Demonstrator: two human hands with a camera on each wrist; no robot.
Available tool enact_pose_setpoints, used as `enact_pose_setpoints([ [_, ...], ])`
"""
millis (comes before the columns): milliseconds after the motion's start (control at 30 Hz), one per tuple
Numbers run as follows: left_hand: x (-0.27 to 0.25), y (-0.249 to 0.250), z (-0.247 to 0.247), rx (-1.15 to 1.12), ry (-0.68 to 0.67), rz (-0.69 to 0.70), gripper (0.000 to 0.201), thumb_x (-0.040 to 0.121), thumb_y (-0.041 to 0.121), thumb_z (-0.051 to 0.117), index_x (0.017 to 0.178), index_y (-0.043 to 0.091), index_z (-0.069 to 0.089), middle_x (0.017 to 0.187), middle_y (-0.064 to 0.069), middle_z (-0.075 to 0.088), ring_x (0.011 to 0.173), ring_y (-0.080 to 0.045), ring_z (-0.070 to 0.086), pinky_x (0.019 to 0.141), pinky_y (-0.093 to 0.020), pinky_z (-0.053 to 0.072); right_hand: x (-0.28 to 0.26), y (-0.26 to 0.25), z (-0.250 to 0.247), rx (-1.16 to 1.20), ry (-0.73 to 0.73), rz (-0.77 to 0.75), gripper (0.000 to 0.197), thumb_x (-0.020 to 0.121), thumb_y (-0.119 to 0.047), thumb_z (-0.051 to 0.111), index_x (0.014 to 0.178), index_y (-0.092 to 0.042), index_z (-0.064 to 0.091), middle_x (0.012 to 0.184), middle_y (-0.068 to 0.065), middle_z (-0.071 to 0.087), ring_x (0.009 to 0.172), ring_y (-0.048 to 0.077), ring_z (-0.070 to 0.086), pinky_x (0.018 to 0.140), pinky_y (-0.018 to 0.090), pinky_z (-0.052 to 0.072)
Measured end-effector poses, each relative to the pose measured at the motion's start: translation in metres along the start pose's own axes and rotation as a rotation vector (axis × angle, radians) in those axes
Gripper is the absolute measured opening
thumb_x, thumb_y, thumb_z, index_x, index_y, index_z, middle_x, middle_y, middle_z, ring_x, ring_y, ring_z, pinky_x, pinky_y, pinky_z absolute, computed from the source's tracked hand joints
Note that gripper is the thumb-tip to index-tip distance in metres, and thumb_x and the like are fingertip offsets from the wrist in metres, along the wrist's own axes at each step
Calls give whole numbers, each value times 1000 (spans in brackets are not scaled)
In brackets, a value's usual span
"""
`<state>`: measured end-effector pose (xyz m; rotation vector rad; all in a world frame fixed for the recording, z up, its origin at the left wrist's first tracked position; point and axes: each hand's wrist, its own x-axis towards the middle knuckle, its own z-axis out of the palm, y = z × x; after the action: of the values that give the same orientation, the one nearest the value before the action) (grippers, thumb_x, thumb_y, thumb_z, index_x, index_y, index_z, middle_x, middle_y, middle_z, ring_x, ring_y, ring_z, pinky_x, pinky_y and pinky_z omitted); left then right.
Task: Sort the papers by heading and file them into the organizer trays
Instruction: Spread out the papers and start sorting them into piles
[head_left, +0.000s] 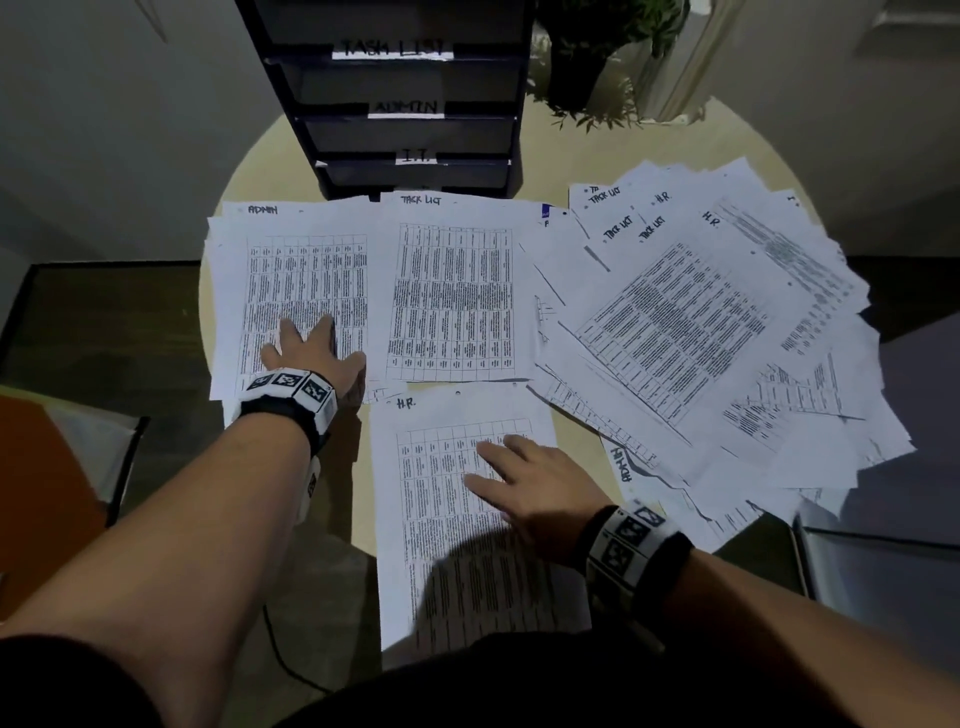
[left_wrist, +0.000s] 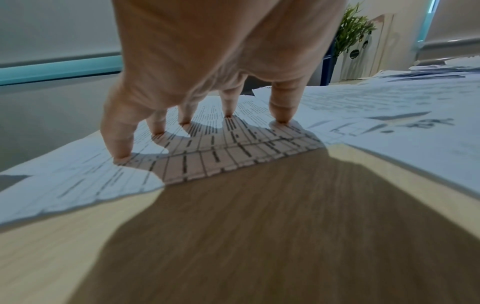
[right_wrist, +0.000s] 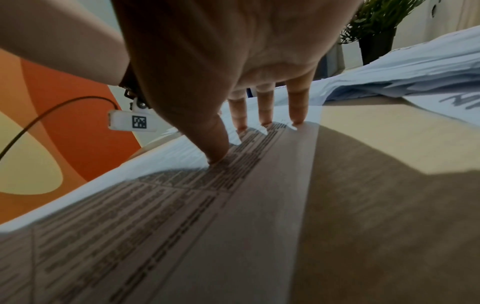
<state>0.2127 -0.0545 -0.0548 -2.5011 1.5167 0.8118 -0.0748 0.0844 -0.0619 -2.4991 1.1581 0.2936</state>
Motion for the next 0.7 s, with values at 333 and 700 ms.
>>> enact_pose_setpoints([
  [333,0,5,-2,-50,-14,53,66,93,57,46,152,37,24,161,-8,11,144,-48,9,113,-63,20,6,-10,-9,56,4,84,60,94,-35,56,147,-35,27,161,0,16,145,33,16,109,61,23],
  [700,-4,8,5,17,-64,78,82,88,59,60,155,36,18,165,-5,-4,148,-43,-1,116,-61,16,8,-7,-13,7,-44,53,63,94,-35,57,149,-33,26,162,4,12,145,35,16,104,58,29],
])
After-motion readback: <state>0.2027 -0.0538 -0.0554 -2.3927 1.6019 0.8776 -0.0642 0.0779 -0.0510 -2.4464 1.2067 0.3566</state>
